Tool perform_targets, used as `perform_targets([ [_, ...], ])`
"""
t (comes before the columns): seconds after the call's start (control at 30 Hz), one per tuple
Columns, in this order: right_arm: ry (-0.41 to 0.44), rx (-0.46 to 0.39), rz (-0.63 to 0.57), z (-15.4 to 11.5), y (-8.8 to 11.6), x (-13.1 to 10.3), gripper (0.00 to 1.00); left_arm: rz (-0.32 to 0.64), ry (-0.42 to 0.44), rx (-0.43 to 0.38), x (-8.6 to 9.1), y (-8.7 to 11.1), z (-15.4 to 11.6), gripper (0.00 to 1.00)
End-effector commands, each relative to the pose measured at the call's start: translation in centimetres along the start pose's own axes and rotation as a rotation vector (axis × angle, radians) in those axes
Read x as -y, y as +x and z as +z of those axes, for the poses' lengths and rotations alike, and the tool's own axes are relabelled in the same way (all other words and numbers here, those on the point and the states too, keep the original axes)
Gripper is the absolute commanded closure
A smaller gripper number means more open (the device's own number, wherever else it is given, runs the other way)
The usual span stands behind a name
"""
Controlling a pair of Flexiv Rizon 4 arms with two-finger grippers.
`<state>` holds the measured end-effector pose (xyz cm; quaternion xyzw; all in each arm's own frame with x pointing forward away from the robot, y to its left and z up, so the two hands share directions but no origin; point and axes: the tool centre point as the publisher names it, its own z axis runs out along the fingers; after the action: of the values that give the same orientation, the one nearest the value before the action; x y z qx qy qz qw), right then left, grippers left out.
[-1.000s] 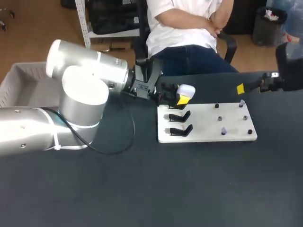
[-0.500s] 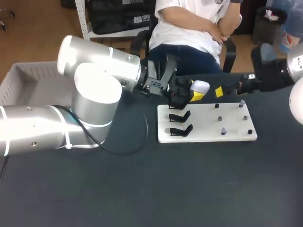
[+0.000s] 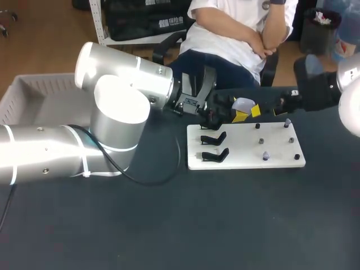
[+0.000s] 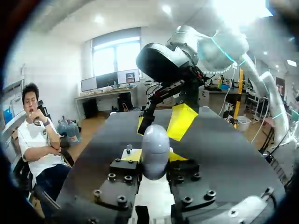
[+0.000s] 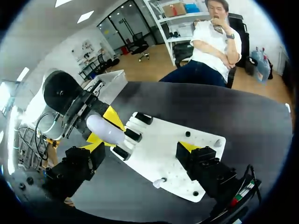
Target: Pick up each earbud case from the left stands, insert the matching earbuds, close the lid, and place the case in the box.
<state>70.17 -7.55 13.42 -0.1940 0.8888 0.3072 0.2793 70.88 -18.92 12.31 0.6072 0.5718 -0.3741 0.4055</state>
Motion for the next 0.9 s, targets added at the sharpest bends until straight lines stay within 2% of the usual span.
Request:
perform_targets([
  [0.03, -0.016, -0.001, 0.000, 0.1, -0.4, 0.4, 0.00, 0.002, 0.011, 0.007, 0.2, 0.0, -0.1, 1.00],
  [0.27, 0.001, 0.004, -0.009, -0.2, -1.0, 0.7, 0.00, 0.009, 0.032, 0.017, 0.8, -0.1, 0.1, 1.00],
  [0.37, 0.038, 0.000, -0.020, -0.8, -1.2, 0.8, 0.00, -0.002, 0.039, 0.032, 1.0, 0.2, -0.1, 1.00],
  [0.6, 0.182, -0.062, -0.027, -3.2, -1.3, 1.9, 0.00, -0.054, 0.072, 0.219, 0.3, 0.7, -1.5, 1.00],
  [0.83, 0.357, -0.190, -0.034, -4.6, -1.2, 3.2, 0.00, -0.074, 0.034, 0.330, -0.5, 0.4, -2.6, 1.00],
  [0.9, 0.394, -0.217, -0.038, -4.8, -1.0, 3.5, 0.00, -0.078, 0.027, 0.336, -0.7, 0.2, -2.7, 1.00],
])
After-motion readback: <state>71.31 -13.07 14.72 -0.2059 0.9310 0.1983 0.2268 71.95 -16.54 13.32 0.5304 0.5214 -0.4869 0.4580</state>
